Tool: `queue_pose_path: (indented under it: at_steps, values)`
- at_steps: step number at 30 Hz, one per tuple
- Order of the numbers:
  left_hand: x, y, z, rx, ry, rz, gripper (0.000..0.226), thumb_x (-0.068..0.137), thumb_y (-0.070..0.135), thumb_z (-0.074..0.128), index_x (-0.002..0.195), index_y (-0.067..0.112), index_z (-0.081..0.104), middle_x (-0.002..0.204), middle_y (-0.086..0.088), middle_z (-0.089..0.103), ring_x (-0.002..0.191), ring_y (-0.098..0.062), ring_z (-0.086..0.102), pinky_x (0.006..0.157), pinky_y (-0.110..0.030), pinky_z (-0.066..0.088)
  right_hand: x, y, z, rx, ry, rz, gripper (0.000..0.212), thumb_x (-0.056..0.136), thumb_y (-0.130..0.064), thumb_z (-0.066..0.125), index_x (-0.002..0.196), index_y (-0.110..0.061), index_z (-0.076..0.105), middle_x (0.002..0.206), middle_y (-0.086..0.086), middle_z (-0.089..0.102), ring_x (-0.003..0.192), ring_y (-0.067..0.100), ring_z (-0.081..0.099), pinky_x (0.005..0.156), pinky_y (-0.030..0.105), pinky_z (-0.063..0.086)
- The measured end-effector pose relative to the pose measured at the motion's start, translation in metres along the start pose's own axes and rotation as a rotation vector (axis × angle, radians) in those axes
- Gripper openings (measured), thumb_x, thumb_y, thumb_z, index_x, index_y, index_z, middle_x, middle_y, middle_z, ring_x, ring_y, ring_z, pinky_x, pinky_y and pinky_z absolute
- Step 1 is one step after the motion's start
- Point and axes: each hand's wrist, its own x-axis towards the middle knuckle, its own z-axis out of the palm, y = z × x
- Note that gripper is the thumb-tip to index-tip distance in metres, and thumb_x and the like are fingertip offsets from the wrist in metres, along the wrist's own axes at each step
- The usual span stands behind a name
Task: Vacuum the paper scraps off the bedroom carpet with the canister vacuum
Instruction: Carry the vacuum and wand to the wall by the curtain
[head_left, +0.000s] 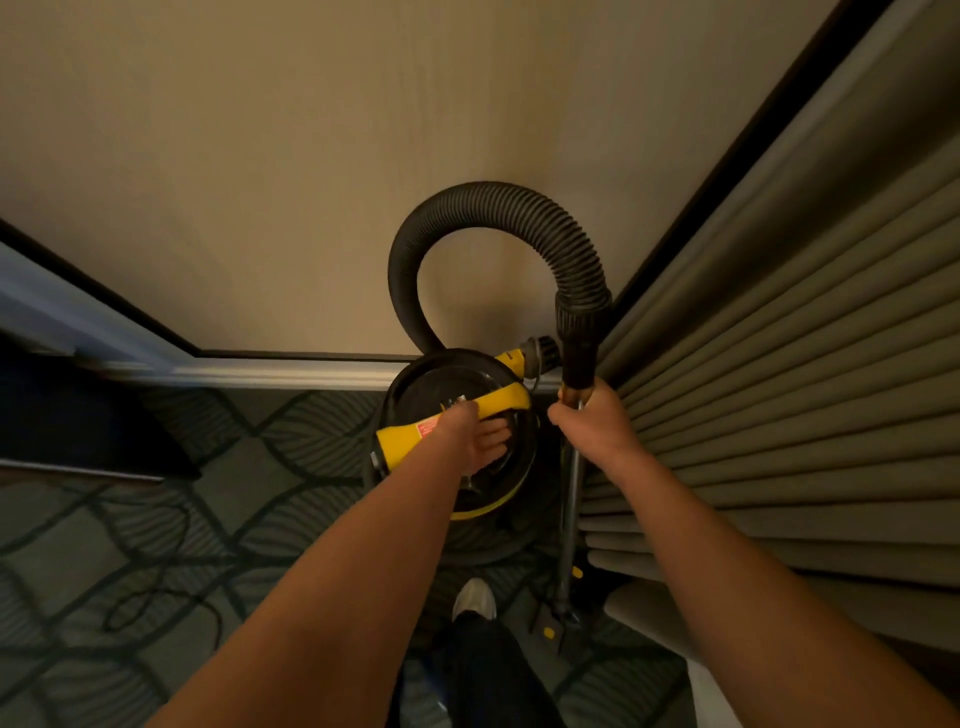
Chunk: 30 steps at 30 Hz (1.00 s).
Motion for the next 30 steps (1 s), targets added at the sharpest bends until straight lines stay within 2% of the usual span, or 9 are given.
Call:
queue_pose_path:
  at_steps: [3,7,9,12,16,20,22,27,30]
  values:
    - [-0.033,-0.001,0.007,0.341,-0.08,0.144,0.038,0.101,0.028,0.037,0.133,0.011,0.048,0.131,-0.008,0.059,0.125,-0.025,0.052,0.106,-0.04,0.038,-0.014,0.002,-0.002,-0.027,-0.077,-0.015,0.026,0.086,-0.004,0.065,0.087,-0.026,0.052,0.08,-0.007,0.055,0.078,0.012,0.055,0.066,0.024,0.042]
    - [-0.074,0.008,0.017,0.554,-0.261,0.498,0.028,0.09,0.017,0.052,0.113,0.025,0.064,0.11,0.001,0.068,0.116,-0.021,0.058,0.104,-0.039,0.042,-0.038,0.002,-0.002,-0.058,-0.083,-0.026,0.024,0.085,-0.012,0.071,0.1,-0.019,0.054,0.089,-0.004,0.06,0.097,0.023,0.061,0.086,0.035,0.049]
    - [-0.094,0.011,0.017,0.613,-0.297,0.636,0.026,0.084,0.008,0.053,0.101,0.022,0.068,0.106,-0.008,0.068,0.112,-0.027,0.059,0.105,-0.046,0.043,-0.05,-0.004,-0.002,-0.079,-0.07,-0.02,0.024,0.086,-0.015,0.072,0.102,-0.017,0.055,0.098,0.002,0.062,0.103,0.026,0.062,0.089,0.036,0.048]
    - [-0.119,0.015,0.016,0.63,-0.27,0.767,0.029,0.084,-0.002,0.052,0.109,0.005,0.066,0.113,-0.025,0.065,0.11,-0.037,0.06,0.101,-0.048,0.046,-0.057,-0.018,-0.001,-0.108,-0.04,-0.02,0.028,0.087,-0.017,0.071,0.11,-0.011,0.059,0.11,0.009,0.065,0.111,0.029,0.06,0.092,0.035,0.047]
    - [-0.155,0.013,0.008,0.682,-0.271,0.783,0.034,0.087,0.005,0.061,0.121,0.005,0.059,0.112,-0.017,0.066,0.108,-0.027,0.062,0.099,-0.045,0.05,-0.077,-0.035,0.001,-0.191,0.007,-0.04,0.031,0.087,-0.024,0.07,0.11,-0.008,0.057,0.115,0.013,0.065,0.111,0.033,0.06,0.093,0.043,0.049]
    - [-0.181,0.006,-0.005,0.677,-0.295,0.857,0.042,0.086,0.016,0.069,0.124,0.007,0.052,0.112,-0.007,0.064,0.111,-0.023,0.062,0.099,-0.043,0.05,-0.101,-0.049,0.012,-0.272,0.039,-0.08,0.028,0.089,-0.03,0.068,0.106,-0.011,0.057,0.113,0.011,0.065,0.108,0.033,0.061,0.083,0.037,0.048]
    - [-0.196,0.004,-0.019,0.65,-0.253,0.914,0.049,0.086,0.018,0.07,0.127,0.004,0.047,0.115,-0.008,0.061,0.112,-0.023,0.061,0.097,-0.044,0.051,-0.116,-0.063,0.021,-0.303,0.062,-0.113,0.03,0.089,-0.033,0.067,0.108,-0.011,0.059,0.11,0.009,0.065,0.106,0.031,0.061,0.078,0.032,0.045]
    - [-0.23,0.007,-0.068,0.582,-0.174,0.995,0.044,0.084,0.019,0.072,0.118,0.008,0.046,0.115,-0.013,0.06,0.109,-0.028,0.062,0.094,-0.048,0.052,-0.157,-0.097,0.059,-0.329,0.103,-0.181,0.027,0.087,-0.04,0.067,0.098,-0.015,0.062,0.105,0.009,0.068,0.102,0.032,0.064,0.085,0.04,0.052]
    - [-0.254,0.009,-0.101,0.541,-0.168,1.038,0.046,0.085,0.02,0.07,0.122,0.009,0.045,0.117,-0.013,0.06,0.108,-0.026,0.063,0.093,-0.045,0.053,-0.18,-0.116,0.086,-0.328,0.107,-0.22,0.028,0.088,-0.041,0.065,0.102,-0.017,0.064,0.106,0.007,0.069,0.103,0.03,0.063,0.082,0.036,0.05]
